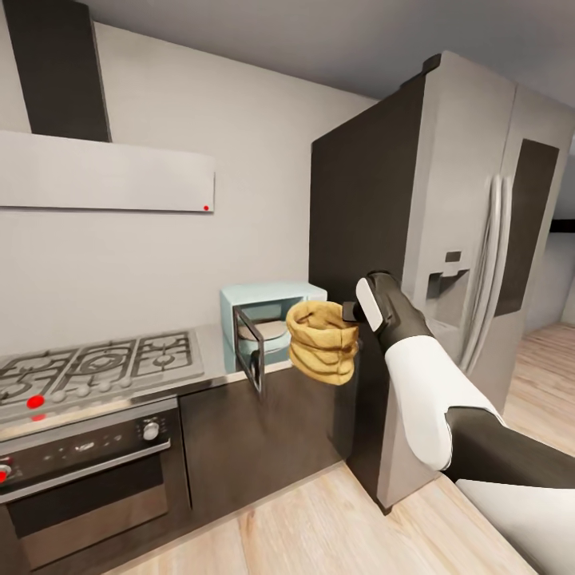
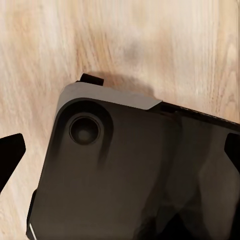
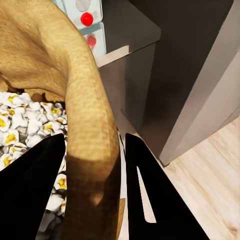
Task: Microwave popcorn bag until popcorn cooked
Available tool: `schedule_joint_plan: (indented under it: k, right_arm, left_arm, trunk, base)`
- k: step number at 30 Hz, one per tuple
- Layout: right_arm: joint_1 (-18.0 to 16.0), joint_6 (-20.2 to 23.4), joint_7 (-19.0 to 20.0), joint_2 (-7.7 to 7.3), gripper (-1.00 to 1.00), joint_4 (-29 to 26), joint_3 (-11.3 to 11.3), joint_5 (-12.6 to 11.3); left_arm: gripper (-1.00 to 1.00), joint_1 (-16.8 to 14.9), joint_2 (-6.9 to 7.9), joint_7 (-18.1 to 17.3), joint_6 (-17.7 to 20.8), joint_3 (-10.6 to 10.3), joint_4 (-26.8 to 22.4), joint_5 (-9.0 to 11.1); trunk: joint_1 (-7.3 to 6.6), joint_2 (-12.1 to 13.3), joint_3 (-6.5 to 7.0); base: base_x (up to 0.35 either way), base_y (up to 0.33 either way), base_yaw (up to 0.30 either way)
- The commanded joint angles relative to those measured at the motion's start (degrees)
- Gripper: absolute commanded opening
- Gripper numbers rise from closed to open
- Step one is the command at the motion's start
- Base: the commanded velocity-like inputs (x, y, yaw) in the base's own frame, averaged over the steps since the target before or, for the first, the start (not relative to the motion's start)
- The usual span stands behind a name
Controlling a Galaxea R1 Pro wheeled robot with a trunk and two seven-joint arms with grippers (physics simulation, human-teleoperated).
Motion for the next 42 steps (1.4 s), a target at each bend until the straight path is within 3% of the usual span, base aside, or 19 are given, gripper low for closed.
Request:
schedule_joint_plan:
  k: [1, 17, 33, 42]
  right_arm:
    - [0.0, 0.1, -0.4, 0.06, -1.0, -0.1, -0.2, -0.4]
    - [0.0, 0.1, -0.4, 0.06, -1.0, 0.1, -0.4, -0.4]
    - [0.0, 0.1, -0.3, 0.06, -1.0, 0.8, -0.4, -0.9]
    - [0.2, 0.1, -0.2, -1.28, -1.0, 0.9, -0.4, -1.2]
  left_arm:
    - [1.0, 0.0, -0.01, 0.0, -0.1, 0.1, 0.0, 0.3]
    - [1.0, 0.0, -0.01, 0.0, -0.1, 0.1, 0.0, 0.3]
    - [1.0, 0.0, -0.01, 0.0, -0.1, 0.1, 0.0, 0.3]
    - [1.0, 0.0, -0.01, 0.0, -0.1, 0.1, 0.0, 0.3]
  trunk:
    - [0.02, 0.0, -0.08]
    - [0.02, 0.0, -0.08]
    - [0.02, 0.0, -0.08]
    - [0.02, 0.0, -0.08]
  base:
    - [0.189, 0.0, 0.0]
    - [0.137, 0.0, 0.201]
    - [0.002, 0.0, 0.009]
    - [0.0, 0.0, 0.0]
